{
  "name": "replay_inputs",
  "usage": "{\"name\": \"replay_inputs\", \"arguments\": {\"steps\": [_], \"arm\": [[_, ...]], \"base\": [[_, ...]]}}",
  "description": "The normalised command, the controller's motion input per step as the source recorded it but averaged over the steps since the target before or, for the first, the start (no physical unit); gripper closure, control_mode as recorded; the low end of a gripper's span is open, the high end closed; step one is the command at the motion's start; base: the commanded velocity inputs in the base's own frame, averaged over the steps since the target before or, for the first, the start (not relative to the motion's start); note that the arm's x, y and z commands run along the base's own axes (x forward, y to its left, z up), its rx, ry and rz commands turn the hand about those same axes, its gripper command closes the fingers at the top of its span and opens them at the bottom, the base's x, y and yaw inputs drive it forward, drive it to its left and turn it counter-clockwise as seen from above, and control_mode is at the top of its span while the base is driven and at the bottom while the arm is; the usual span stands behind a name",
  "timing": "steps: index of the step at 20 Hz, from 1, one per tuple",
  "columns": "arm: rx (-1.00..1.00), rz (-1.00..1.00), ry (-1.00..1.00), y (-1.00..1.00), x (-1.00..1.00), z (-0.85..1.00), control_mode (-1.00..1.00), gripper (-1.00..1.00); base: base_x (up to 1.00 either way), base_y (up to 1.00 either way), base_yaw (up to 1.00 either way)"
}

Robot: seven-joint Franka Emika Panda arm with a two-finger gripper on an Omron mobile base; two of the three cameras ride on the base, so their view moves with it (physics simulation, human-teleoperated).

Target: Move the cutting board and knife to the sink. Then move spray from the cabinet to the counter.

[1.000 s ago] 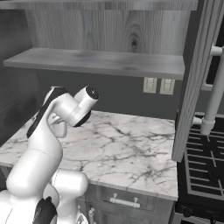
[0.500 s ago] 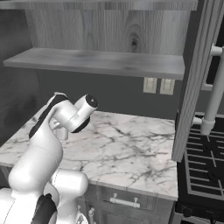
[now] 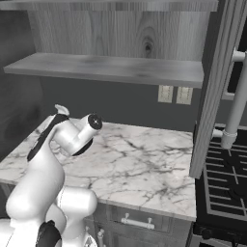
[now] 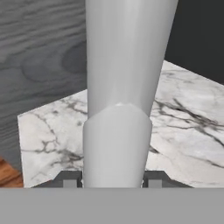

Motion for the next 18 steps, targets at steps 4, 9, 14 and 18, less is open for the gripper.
{"name": "replay_inputs", "arguments": {"steps": [4,9,14,18], "arm": [[0.0,0.0,-0.03,0.03,0.16,-0.11,-1.0,1.0],[0.0,0.0,0.0,0.07,0.32,-0.04,-1.0,1.0],[0.0,0.0,0.0,0.18,0.35,-0.03,-1.0,1.0],[0.0,0.0,0.0,0.1,0.31,-0.06,-1.0,1.0]], "base": [[0.0,0.0,0.0],[0.0,0.0,0.0],[0.0,0.0,0.0],[0.0,0.0,0.0]]}}
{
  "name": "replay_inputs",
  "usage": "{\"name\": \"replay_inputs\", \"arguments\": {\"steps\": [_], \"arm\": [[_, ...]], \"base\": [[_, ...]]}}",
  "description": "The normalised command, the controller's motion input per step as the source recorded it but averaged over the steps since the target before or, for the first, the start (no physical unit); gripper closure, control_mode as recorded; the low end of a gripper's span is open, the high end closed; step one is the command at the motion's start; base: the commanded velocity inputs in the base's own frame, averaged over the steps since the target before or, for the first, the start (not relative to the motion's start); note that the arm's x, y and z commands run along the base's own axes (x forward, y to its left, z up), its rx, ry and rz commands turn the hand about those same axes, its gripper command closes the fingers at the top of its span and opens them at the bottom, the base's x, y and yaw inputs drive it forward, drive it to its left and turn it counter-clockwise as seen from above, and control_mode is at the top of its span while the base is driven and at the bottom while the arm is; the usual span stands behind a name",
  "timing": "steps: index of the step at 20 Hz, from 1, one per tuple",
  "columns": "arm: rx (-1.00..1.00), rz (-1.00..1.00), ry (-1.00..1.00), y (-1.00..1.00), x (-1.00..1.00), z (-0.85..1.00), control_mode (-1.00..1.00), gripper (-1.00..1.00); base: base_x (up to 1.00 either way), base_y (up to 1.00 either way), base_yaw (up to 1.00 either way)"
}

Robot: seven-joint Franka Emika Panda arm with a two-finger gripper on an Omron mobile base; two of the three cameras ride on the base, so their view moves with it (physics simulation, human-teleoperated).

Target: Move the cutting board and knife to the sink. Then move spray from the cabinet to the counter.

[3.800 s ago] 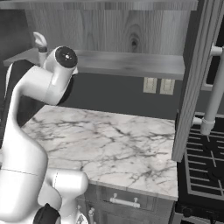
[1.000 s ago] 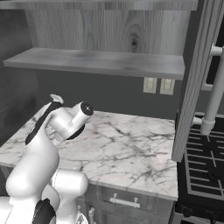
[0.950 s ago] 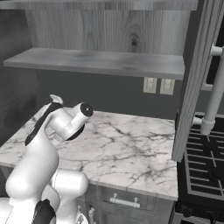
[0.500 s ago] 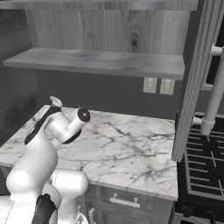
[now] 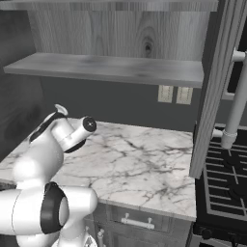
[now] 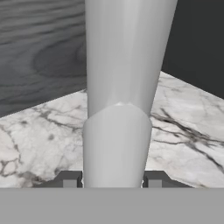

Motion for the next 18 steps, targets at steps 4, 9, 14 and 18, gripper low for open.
{"name": "replay_inputs", "arguments": {"steps": [4,9,14,18], "arm": [[0.0,0.0,0.0,0.04,0.17,-0.24,-1.0,1.0],[0.0,0.0,0.0,0.0,0.07,-0.3,-1.0,1.0],[0.0,0.0,0.01,0.0,0.05,-0.32,-1.0,1.0],[0.0,0.0,0.0,0.03,0.04,-0.27,-1.0,1.0]], "base": [[0.0,0.0,0.0],[0.0,0.0,0.0],[0.0,0.0,0.0],[0.0,0.0,0.0]]}}
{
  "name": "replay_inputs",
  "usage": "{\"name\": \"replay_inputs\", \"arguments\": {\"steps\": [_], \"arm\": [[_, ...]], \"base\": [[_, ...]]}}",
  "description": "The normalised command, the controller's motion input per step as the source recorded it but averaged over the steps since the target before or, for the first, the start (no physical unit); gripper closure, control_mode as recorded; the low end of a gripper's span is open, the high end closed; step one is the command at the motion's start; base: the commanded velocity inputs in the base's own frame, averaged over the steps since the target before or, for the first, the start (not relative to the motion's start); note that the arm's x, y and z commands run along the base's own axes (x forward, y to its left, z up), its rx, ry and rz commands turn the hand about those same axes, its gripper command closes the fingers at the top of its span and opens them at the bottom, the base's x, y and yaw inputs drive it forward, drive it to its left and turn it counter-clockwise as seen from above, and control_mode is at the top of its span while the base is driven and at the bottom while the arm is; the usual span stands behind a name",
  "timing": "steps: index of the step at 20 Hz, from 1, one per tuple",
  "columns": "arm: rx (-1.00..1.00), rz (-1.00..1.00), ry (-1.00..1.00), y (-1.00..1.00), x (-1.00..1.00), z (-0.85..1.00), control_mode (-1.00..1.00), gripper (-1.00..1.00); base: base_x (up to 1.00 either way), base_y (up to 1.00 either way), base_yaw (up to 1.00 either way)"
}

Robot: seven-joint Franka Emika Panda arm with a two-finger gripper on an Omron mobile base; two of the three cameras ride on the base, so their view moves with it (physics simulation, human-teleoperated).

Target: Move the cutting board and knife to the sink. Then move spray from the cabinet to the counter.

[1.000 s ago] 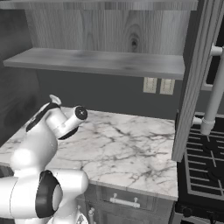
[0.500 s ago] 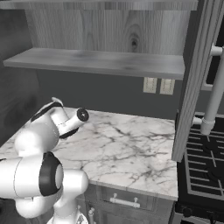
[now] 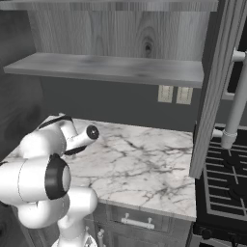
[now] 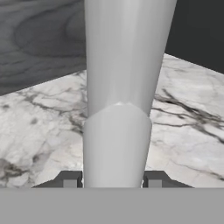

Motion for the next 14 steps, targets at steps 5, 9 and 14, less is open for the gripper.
{"name": "replay_inputs", "arguments": {"steps": [5,9,14], "arm": [[-0.01,0.0,0.0,0.1,0.0,-0.18,-1.0,1.0],[0.0,0.0,0.0,0.09,0.0,-0.2,-1.0,1.0],[-0.01,0.0,0.0,0.02,0.0,-0.3,-1.0,1.0]], "base": [[0.0,0.0,0.0],[0.0,0.0,0.0],[0.0,0.0,0.0]]}}
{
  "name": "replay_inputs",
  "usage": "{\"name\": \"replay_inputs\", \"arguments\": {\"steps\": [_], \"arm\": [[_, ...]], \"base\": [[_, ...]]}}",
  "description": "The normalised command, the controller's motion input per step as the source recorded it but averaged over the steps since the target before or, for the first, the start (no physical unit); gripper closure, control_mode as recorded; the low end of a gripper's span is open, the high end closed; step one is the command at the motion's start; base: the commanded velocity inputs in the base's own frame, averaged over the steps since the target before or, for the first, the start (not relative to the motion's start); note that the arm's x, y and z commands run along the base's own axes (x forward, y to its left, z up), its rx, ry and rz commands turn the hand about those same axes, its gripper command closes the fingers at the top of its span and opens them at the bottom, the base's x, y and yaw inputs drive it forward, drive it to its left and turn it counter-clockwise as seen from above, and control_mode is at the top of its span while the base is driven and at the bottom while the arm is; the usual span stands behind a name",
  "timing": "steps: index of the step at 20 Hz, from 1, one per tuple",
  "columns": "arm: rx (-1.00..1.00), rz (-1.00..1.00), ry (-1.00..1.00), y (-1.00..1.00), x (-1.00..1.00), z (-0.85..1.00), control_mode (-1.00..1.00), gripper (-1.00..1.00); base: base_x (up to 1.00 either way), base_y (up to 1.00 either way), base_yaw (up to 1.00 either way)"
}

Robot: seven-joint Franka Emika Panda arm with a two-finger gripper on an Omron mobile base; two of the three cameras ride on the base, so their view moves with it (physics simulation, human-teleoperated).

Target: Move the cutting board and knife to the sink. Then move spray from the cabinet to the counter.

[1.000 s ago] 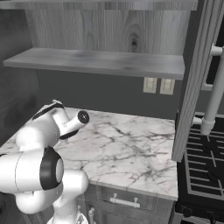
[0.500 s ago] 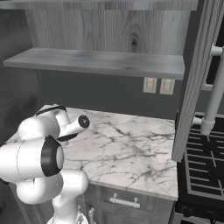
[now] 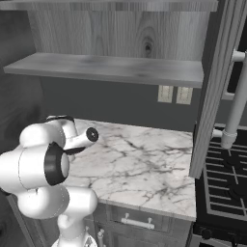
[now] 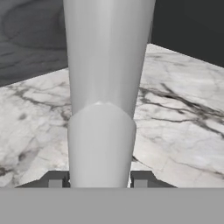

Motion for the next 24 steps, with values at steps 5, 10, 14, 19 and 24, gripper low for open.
{"name": "replay_inputs", "arguments": {"steps": [5,10,14,19,24], "arm": [[0.0,0.0,0.0,0.0,0.0,-0.36,-1.0,1.0],[0.0,0.0,0.0,0.0,0.0,-0.26,-1.0,1.0],[0.0,0.0,-0.04,0.0,0.0,0.0,-1.0,1.0],[0.0,0.0,-0.09,0.0,-0.07,0.0,-1.0,1.0],[0.0,0.0,-0.12,0.02,-0.01,0.0,-1.0,1.0]], "base": [[0.0,0.0,0.0],[0.0,0.0,0.0],[0.0,0.0,0.0],[0.0,0.0,0.0],[0.0,0.0,0.0]]}}
